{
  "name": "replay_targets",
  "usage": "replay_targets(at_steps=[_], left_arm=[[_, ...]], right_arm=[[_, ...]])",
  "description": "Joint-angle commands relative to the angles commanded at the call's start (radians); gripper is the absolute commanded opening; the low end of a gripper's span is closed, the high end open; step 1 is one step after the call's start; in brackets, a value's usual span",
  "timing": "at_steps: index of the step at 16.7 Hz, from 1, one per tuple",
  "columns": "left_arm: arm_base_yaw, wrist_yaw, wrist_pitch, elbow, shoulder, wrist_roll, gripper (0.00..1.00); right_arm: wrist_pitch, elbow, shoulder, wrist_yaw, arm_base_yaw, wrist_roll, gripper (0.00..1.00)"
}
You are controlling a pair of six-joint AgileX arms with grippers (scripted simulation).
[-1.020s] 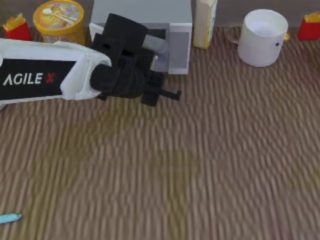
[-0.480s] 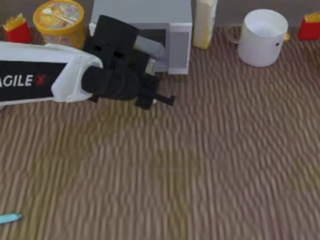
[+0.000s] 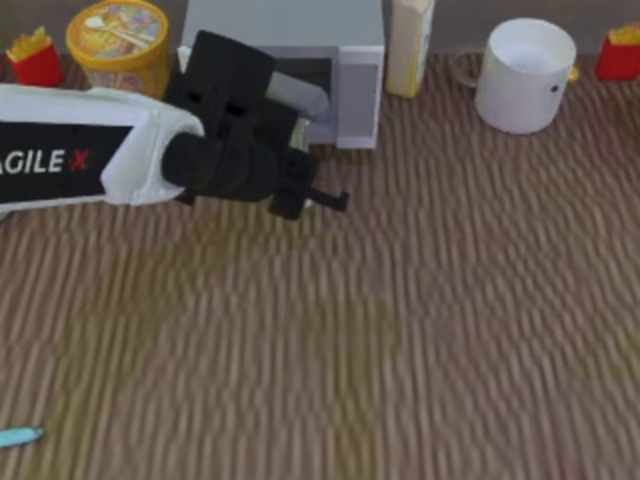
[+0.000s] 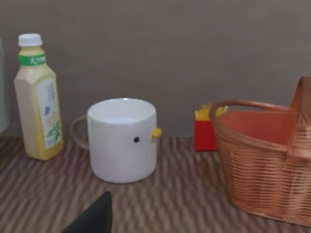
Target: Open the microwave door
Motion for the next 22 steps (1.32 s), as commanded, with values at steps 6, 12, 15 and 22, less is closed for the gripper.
replay_targets(at_steps=[6,12,15,22], left_arm=[[0.000,0.000,0.000,0.000,0.000,0.000,0.00],[0.000,0.000,0.000,0.000,0.000,0.000,0.00],[0.000,0.000,0.000,0.000,0.000,0.000,0.00],[0.006,0.028,0.000,-0.015,-0.010,0.025,0.00]], right_arm=[[0.000,0.000,0.000,0.000,0.000,0.000,1.00],[0.000,0.000,0.000,0.000,0.000,0.000,1.00],[0.000,0.000,0.000,0.000,0.000,0.000,1.00],[0.000,0.000,0.000,0.000,0.000,0.000,1.00]])
